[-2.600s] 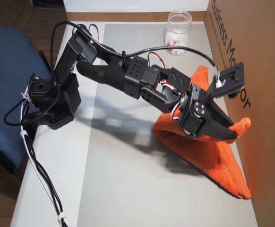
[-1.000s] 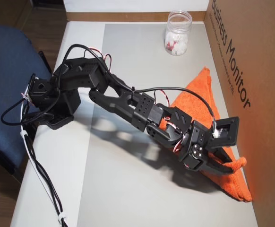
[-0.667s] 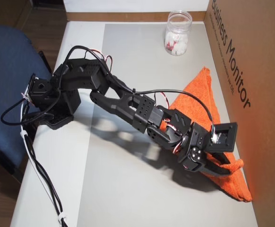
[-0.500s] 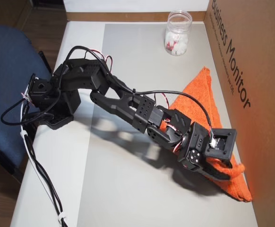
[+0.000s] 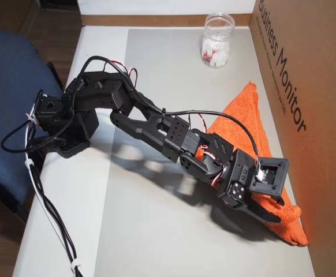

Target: Fold the blanket.

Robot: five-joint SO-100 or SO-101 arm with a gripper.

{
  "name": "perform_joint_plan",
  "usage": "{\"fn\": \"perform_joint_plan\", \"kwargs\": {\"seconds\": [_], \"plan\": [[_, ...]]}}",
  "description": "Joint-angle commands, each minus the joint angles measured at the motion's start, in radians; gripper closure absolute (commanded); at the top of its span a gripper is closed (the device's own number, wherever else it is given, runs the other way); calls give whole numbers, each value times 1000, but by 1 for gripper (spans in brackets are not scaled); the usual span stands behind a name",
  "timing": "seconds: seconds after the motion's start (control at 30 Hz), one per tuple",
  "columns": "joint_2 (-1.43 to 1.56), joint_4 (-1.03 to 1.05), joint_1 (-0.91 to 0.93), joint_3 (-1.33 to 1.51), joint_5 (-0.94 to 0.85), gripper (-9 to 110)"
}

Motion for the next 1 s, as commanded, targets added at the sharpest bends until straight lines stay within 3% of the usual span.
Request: {"fn": "perform_joint_plan", "kwargs": {"seconds": [0.0,0.37,0.97], "plan": [[121,3,-12,-12,5,93],[330,2,-38,253,-9,93],[106,-5,17,138,-115,93]]}}
